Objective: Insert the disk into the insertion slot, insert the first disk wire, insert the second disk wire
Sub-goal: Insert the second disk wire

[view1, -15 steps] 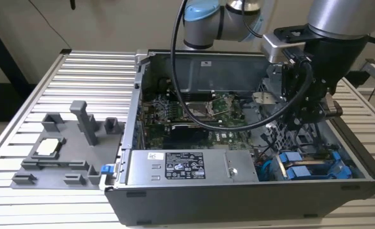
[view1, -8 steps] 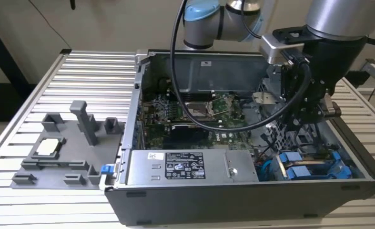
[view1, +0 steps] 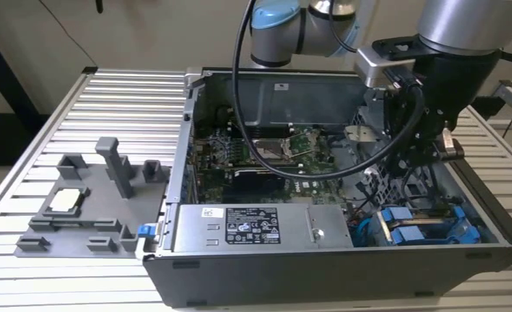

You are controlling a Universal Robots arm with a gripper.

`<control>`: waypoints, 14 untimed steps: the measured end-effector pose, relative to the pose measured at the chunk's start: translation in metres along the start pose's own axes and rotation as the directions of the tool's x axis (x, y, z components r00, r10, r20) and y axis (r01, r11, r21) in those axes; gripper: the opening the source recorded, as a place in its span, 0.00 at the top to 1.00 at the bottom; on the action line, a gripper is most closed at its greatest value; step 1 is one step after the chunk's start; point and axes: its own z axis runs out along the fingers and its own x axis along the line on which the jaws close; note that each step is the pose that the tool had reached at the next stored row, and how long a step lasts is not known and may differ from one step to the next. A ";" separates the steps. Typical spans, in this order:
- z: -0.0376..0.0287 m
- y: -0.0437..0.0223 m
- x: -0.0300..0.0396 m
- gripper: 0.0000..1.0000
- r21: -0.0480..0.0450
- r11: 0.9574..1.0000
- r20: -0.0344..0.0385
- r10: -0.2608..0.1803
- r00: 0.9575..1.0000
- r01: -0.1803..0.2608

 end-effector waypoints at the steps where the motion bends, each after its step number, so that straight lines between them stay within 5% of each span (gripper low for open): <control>1: 0.0000 0.0000 0.0000 0.82 0.000 1.000 0.000 0.000 1.000 0.000; 14: 0.0001 0.0000 0.0000 0.84 0.000 1.000 0.000 0.000 1.000 0.000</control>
